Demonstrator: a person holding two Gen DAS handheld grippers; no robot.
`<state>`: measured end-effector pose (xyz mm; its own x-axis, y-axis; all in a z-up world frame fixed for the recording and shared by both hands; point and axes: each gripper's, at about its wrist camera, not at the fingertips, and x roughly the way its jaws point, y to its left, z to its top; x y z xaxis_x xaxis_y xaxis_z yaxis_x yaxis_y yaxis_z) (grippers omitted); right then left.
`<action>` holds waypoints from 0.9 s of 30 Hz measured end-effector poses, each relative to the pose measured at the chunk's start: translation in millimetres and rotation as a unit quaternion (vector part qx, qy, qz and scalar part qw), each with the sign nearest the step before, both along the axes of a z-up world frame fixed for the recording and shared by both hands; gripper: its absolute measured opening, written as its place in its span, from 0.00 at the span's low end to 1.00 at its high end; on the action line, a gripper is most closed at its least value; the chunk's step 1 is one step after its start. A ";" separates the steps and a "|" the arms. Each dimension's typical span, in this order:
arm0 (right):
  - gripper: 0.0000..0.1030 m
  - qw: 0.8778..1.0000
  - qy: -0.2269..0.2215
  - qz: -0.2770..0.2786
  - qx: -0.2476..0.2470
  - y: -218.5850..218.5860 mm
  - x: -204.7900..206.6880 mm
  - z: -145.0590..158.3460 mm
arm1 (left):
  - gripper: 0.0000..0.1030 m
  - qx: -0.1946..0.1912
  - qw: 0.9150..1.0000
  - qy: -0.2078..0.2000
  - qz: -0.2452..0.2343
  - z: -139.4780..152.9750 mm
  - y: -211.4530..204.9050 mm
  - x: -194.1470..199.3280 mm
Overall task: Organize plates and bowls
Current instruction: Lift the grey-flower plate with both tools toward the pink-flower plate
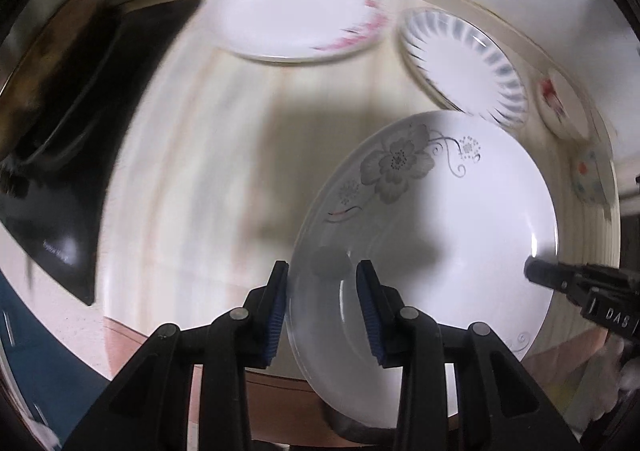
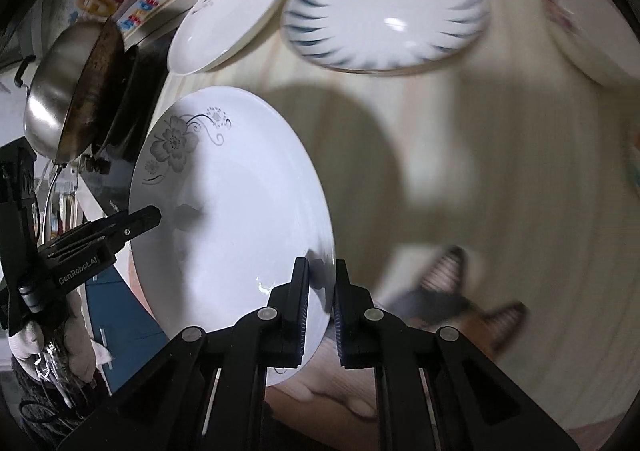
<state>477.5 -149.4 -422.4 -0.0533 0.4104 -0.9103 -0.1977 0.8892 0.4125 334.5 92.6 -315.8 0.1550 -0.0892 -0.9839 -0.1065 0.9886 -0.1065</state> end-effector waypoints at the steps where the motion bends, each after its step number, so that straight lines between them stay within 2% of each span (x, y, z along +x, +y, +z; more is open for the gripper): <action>1: 0.13 1.000 0.001 -0.007 -0.002 -10.9 -2.8 0.4 | 0.31 -0.001 1.000 0.001 -0.006 -2.6 -5.1 -1.3; 7: 0.13 0.999 0.012 -0.044 -0.010 -69.8 -11.5 -9.6 | 0.31 -0.006 0.999 0.021 -0.042 -21.7 -42.7 7.1; 13: 0.13 0.997 0.030 -0.064 -0.011 -107.0 -15.6 -27.5 | 0.31 -0.007 0.998 0.037 -0.059 -36.8 -63.0 12.6; 20: 0.13 0.996 0.042 -0.080 -0.010 -120.8 -15.8 -41.1 | 0.31 -0.001 0.997 0.040 -0.068 -41.9 -64.9 20.8; 27: 0.14 0.995 0.042 -0.086 -0.017 -117.9 -17.1 -41.5 | 0.31 0.002 0.996 0.040 -0.077 -51.2 -69.9 29.1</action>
<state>460.4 -267.3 -463.8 -0.0612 0.3891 -0.9192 -0.0081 0.9207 0.3903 363.7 22.7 -366.9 0.0602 -0.1014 -0.9930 0.0393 0.9943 -0.0991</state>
